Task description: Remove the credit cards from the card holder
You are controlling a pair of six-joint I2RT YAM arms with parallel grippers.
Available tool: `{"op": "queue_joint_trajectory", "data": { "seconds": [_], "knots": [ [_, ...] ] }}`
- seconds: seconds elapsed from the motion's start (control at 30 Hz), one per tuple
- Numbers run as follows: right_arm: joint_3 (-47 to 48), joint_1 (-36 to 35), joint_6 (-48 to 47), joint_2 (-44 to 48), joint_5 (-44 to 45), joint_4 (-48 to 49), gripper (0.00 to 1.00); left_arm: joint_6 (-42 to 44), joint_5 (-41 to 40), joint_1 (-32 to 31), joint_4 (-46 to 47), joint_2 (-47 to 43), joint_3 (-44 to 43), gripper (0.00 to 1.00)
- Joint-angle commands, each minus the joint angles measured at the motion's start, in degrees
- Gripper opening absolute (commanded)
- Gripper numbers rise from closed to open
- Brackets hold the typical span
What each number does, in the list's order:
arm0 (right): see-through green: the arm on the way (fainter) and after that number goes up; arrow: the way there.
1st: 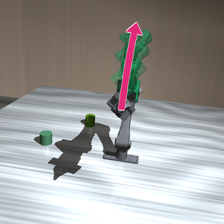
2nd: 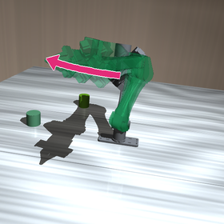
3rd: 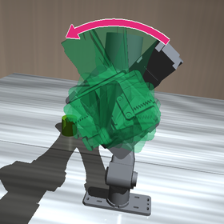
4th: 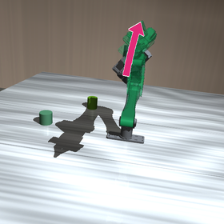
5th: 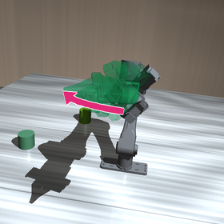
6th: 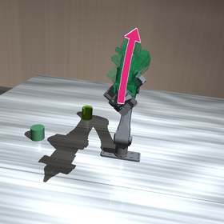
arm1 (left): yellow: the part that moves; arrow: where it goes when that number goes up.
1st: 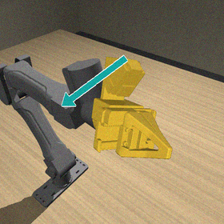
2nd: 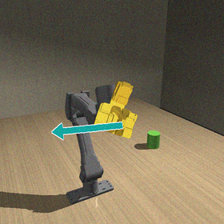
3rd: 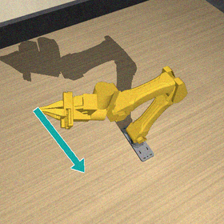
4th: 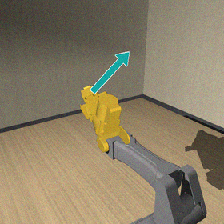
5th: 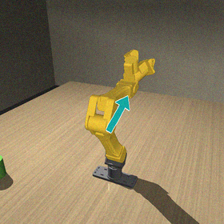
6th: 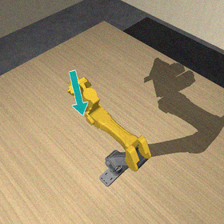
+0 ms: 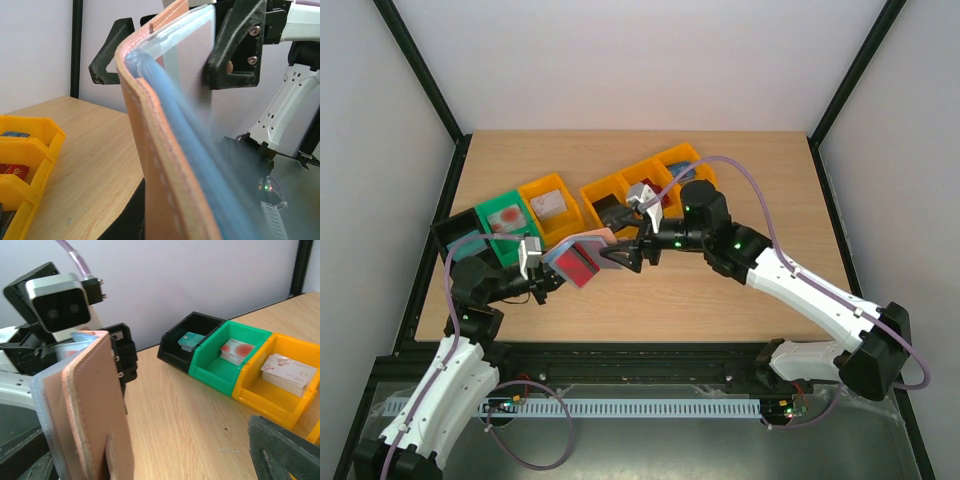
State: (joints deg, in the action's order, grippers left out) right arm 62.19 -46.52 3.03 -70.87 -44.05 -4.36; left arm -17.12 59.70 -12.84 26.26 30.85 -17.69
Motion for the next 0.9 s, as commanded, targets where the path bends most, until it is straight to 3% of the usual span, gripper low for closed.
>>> {"op": "queue_joint_trajectory", "data": {
  "seconds": [0.0,0.2,0.27,0.47,0.5,0.53,0.57,0.73,0.87],
  "knots": [
    [1.82,-0.82,1.25,-1.18,6.16,1.59,0.95,-0.06,0.23,0.25,3.25,-0.20,-0.42,0.02],
    [4.29,-5.10,-0.38,-5.30,11.70,-0.32,0.93,-0.45,0.15,0.20,3.58,-0.13,-0.49,0.02],
    [4.29,-5.57,-0.17,-5.98,9.58,0.58,0.85,-0.81,0.19,0.20,3.77,-0.18,-0.48,0.02],
    [3.39,-5.52,-1.16,-3.41,8.33,1.04,0.32,-4.43,-1.26,0.84,6.20,-0.31,0.52,0.02],
    [3.22,-5.38,-1.14,-2.81,8.72,0.92,0.18,-4.63,-1.42,0.93,6.17,-0.35,0.69,0.05],
    [3.23,-5.09,-1.03,-2.31,9.23,0.62,0.05,-4.73,-1.43,1.01,6.17,-0.43,0.89,0.08],
    [3.30,-4.91,-0.87,-2.00,9.57,0.17,0.02,-4.82,-1.24,1.08,6.25,-0.46,1.08,0.13],
    [5.39,-3.13,-1.40,-1.21,12.09,-4.76,0.02,-1.60,0.61,1.91,1.96,-1.03,1.44,0.53],
    [8.15,-2.65,-3.92,-1.13,15.82,-10.87,0.02,3.39,3.43,2.66,-2.87,-1.75,1.75,0.76]
  ]
}}
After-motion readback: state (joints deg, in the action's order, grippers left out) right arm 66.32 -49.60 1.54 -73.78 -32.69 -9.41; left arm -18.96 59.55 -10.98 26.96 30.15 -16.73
